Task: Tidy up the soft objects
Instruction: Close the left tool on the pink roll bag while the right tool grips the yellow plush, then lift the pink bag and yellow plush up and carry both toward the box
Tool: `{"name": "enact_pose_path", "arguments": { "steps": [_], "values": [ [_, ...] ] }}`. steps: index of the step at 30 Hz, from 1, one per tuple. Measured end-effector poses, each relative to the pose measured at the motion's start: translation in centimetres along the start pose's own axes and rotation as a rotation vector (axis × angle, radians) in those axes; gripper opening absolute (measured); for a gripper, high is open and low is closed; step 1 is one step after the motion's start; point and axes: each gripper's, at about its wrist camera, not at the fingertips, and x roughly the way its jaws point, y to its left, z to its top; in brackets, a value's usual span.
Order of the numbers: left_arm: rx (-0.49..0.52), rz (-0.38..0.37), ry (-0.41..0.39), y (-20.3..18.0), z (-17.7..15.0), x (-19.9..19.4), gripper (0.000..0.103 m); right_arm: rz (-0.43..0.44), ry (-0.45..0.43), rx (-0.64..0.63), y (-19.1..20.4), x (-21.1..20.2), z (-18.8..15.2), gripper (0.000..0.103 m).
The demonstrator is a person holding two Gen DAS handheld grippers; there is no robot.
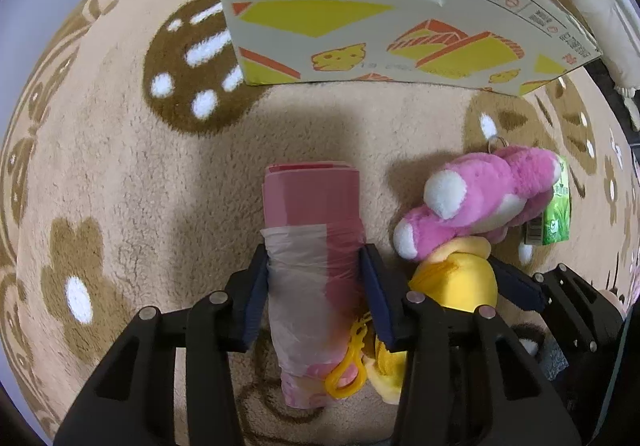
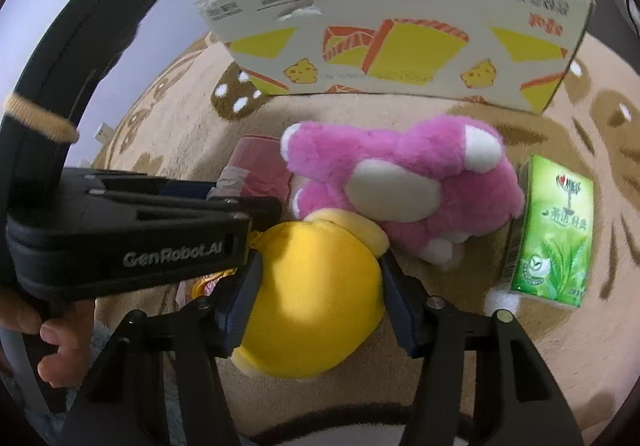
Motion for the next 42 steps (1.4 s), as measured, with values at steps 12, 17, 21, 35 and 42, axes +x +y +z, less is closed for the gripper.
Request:
{"name": "enact_pose_path", "arguments": {
  "steps": [12, 17, 21, 35, 42],
  "values": [
    [-0.022, 0.009, -0.094, 0.6, -1.2, -1.9, 0.017, 0.042, -0.050, 0.036, -1.1, -1.8, 0.1, 0.049],
    [0.006, -0.009, -0.139, 0.1, -1.3, -3.0, 0.014, 0.048, -0.091, 0.050, -1.5, -3.1, 0.4, 0.049],
    [0.013, 0.014, -0.172, 0.0, -1.8, -4.2, 0.014, 0.032, -0.130, 0.023, -1.4, -4.5, 0.5, 0.049],
    [-0.026, 0.102, -0.469, 2.8, -3.2, -13.4, 0.014, 0.056, -0.259, 0.055, -2.6, -8.8, 2.2, 0.049],
    [0.020, 0.188, -0.553, 2.0, -2.7, -15.7, 0.014, 0.053, -0.309, 0.068, -3.5, -10.1, 3.8, 0.049]
  ]
}}
